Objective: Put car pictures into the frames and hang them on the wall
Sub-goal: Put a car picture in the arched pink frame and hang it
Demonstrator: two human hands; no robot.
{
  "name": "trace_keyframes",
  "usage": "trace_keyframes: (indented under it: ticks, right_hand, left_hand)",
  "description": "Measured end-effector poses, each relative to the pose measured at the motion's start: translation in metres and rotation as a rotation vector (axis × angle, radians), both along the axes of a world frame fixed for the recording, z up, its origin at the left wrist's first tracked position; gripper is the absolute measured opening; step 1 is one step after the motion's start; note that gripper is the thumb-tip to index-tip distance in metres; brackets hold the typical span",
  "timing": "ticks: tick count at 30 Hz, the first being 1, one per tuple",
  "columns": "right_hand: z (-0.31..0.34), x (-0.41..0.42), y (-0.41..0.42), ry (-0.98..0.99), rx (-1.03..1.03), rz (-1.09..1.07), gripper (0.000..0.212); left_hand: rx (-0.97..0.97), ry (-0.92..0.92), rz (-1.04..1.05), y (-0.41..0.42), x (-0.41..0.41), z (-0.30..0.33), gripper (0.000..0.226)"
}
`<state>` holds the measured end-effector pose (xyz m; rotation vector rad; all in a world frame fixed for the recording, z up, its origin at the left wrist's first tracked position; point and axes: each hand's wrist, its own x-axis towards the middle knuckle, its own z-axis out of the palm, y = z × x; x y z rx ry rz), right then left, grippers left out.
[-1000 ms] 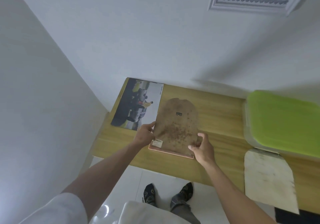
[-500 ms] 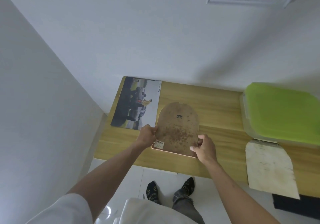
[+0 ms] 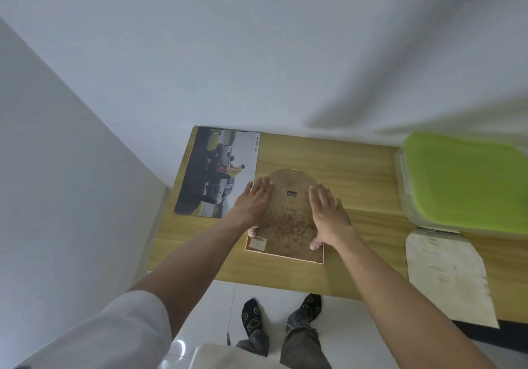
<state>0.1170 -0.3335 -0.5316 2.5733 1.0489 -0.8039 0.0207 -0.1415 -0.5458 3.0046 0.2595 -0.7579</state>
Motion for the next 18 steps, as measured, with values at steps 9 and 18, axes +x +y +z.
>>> trace_keyframes:
  ticks: [9, 18]
  right_hand:
    - [-0.018, 0.032, 0.022, 0.128, -0.123, 0.164, 0.17]
    - [-0.014, 0.039, 0.021, 0.191, -0.094, 0.142, 0.172]
  left_hand:
    - [-0.029, 0.127, -0.171, 0.006, 0.034, -0.006, 0.101]
    - [-0.046, 0.137, -0.124, 0.0, 0.04, -0.012, 0.084]
